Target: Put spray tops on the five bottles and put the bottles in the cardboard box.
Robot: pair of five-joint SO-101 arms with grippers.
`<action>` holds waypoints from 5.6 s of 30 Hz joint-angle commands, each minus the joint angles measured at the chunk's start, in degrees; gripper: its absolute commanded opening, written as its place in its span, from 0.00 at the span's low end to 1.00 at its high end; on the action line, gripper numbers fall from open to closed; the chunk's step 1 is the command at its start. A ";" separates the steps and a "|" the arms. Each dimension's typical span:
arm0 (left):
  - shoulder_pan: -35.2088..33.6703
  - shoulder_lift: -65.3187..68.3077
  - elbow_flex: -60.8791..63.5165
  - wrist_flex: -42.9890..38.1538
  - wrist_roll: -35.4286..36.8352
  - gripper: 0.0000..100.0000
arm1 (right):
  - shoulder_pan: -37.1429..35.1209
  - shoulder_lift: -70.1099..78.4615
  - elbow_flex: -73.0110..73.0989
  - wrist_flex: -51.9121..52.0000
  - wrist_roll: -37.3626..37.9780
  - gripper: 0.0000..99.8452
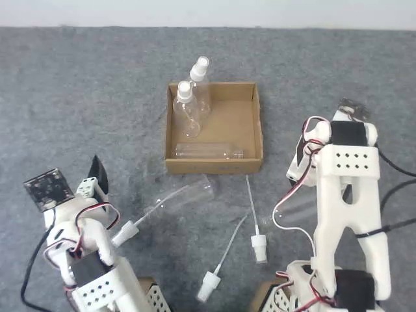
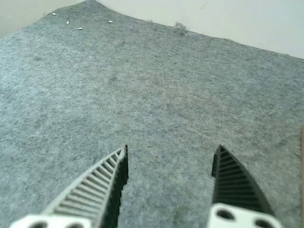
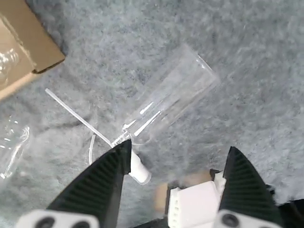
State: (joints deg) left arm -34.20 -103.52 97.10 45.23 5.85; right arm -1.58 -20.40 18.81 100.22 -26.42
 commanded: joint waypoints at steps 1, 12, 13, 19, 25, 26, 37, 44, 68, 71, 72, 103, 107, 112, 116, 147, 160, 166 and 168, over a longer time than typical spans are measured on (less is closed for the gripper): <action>0.09 -0.70 -0.57 1.14 -0.35 0.27 | 0.57 -5.49 -3.34 2.33 2.73 0.26; 0.09 -0.70 -0.57 1.14 -0.35 0.27 | 0.57 -10.33 -3.34 1.89 2.64 0.26; 0.09 -0.70 -0.57 1.14 -0.35 0.27 | 0.57 -10.24 -3.34 1.80 2.64 0.26; 0.09 -0.70 -0.57 1.14 -0.35 0.27 | 0.57 -10.86 -3.34 2.33 5.01 0.26; 0.09 -0.70 -0.57 1.14 -0.35 0.27 | 0.57 -10.86 -3.43 2.15 19.43 0.26; 0.09 -0.70 -0.57 1.14 -0.35 0.27 | 0.57 -10.86 -3.43 2.15 21.54 0.26; 0.09 -0.70 -0.57 1.14 -0.35 0.27 | 0.22 -10.86 -3.43 2.24 40.88 0.26; 0.09 -0.70 -0.57 1.14 -0.35 0.27 | 0.57 -10.77 -3.34 2.33 57.85 0.26; 0.09 -0.70 -0.57 1.14 -0.35 0.27 | -11.12 -10.68 17.67 -7.43 91.87 0.26; 0.18 -0.70 -0.57 1.14 -0.35 0.27 | -11.03 -10.24 20.04 -12.00 94.95 0.26; 0.18 -0.70 -0.57 1.14 -0.35 0.27 | -10.86 -10.24 20.92 -13.58 95.91 0.26; 0.18 -0.70 -0.57 1.14 -0.35 0.27 | -8.75 -10.77 40.44 -37.23 100.75 0.11; 0.18 -0.70 -0.57 1.14 -0.35 0.27 | -6.90 -10.77 38.42 -37.58 92.92 0.11; 0.18 -0.70 -0.57 1.14 -0.35 0.27 | -6.81 -10.51 37.80 -37.58 80.79 0.11; 0.09 -0.70 -0.57 1.14 -0.35 0.27 | -6.90 -10.24 37.89 -37.14 77.19 0.11; 0.09 -0.70 -0.57 1.23 -0.35 0.27 | -6.55 -10.86 40.26 -36.97 89.23 0.05; 0.18 -0.70 -0.57 1.23 -0.35 0.27 | -6.55 -10.86 26.73 -24.04 70.95 0.01; 0.26 -0.70 -0.57 1.23 -0.35 0.27 | -6.73 -10.86 20.66 -19.74 59.78 0.01; 0.26 -0.70 -0.57 1.23 -0.35 0.27 | -6.73 -10.86 19.43 -18.95 57.05 0.01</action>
State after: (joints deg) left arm -34.20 -103.52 97.10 46.29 5.85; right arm -9.23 -28.31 43.87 79.38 36.35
